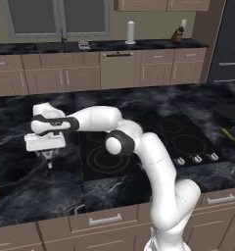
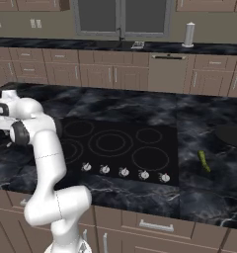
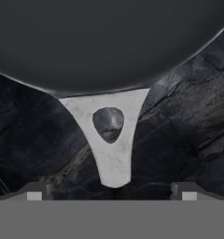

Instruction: Place both pans onto different burners. Then place the squash and the fish on different pans.

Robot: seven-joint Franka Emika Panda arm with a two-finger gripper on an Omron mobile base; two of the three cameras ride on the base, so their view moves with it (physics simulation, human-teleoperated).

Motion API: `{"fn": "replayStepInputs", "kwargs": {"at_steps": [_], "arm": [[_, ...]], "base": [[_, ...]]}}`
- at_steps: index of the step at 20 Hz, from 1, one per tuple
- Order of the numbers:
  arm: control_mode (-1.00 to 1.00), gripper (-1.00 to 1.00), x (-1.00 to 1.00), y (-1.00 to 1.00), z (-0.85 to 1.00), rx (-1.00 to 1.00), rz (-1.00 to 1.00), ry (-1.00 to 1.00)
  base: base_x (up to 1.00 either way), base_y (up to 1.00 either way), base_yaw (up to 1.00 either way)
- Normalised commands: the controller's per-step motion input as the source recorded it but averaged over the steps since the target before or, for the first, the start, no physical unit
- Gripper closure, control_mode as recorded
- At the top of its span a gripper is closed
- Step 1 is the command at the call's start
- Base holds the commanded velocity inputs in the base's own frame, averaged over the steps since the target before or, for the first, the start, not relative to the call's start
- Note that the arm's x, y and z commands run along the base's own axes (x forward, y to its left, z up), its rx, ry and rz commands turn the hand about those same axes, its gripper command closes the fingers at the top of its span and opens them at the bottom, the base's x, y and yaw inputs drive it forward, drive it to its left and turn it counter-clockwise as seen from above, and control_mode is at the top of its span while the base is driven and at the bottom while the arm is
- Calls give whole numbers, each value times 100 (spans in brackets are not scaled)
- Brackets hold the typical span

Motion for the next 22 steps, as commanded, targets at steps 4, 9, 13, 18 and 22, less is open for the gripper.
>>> {"fn": "replayStepInputs", "kwargs": {"at_steps": [4, 9, 13, 18, 22], "arm": [[-100, -100, -14, 0, -14, 3, 0, -2], [-100, -100, -16, -6, -6, 5, 0, -3], [-100, -100, -9, -20, -3, 5, 0, -5], [-100, -100, -2, -13, -8, 0, 0, -8], [-100, -100, 0, 0, -10, 0, 0, -3]], "base": [[0, 0, 0], [0, 0, 0], [0, 0, 0], [0, 0, 0], [0, 0, 0]]}}
